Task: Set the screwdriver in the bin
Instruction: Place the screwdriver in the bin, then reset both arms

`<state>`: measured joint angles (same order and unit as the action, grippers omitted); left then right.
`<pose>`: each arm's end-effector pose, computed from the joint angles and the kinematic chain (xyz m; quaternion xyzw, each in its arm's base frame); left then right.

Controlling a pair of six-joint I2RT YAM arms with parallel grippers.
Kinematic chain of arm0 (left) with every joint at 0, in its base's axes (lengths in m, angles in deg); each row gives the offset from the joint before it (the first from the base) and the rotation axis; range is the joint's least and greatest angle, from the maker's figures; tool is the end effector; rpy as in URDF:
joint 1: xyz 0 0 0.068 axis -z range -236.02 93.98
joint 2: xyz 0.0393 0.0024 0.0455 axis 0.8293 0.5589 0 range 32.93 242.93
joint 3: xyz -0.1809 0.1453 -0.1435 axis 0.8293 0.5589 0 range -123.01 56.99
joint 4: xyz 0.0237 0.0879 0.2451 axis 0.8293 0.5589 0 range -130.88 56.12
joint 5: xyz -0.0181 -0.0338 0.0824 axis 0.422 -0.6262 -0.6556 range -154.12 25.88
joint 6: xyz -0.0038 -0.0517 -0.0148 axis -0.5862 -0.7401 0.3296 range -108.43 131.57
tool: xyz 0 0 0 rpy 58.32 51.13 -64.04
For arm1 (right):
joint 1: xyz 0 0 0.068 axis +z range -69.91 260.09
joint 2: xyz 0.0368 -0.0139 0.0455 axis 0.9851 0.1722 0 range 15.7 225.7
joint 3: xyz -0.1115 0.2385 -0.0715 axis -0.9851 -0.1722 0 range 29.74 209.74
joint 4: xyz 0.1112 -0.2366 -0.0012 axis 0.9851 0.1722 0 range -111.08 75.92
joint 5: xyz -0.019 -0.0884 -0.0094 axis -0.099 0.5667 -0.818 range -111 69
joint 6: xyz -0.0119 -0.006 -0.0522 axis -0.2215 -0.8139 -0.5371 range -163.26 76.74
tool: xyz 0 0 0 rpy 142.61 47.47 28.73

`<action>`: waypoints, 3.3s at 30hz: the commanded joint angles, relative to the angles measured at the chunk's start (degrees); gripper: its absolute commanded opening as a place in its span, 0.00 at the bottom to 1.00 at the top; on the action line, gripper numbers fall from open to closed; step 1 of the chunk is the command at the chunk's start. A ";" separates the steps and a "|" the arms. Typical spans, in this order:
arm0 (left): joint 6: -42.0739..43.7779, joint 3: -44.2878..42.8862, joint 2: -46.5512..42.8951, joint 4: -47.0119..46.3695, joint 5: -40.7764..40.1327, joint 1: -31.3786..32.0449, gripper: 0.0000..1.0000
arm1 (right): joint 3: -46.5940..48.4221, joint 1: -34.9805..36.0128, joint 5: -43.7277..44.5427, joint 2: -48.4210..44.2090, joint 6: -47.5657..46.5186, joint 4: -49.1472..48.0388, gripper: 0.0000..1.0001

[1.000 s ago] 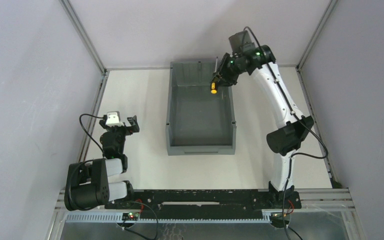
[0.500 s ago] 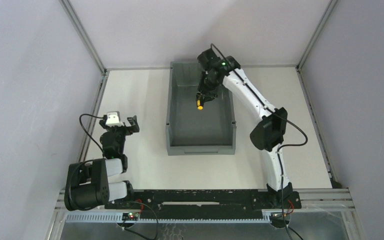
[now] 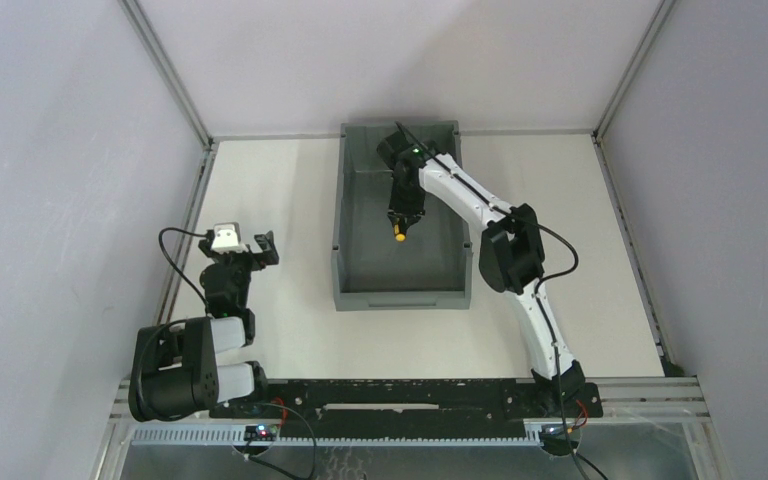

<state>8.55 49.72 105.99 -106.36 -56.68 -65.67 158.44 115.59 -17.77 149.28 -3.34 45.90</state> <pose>0.2054 0.0302 0.1666 -0.0326 0.7083 -0.0053 0.7051 0.3963 0.2802 0.2398 0.0425 0.9862 0.0744 0.1417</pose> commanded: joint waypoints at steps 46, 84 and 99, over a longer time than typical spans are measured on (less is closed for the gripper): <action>0.76 -0.76 -0.68 -1.49 -0.67 0.18 1.00 | -3.83 0.35 4.01 0.77 -3.71 -4.74 0.73; 0.75 -0.73 -0.69 -1.53 -0.66 0.21 1.00 | -18.01 -2.91 23.94 -41.40 -36.01 -26.76 1.00; 0.76 -0.74 -0.68 -1.50 -0.67 0.23 1.00 | -43.41 -20.24 15.68 -60.13 -36.50 -34.32 1.00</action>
<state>8.55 49.72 105.99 -106.36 -56.70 -65.67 119.69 98.55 1.24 93.77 -39.14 15.52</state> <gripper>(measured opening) 0.996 0.993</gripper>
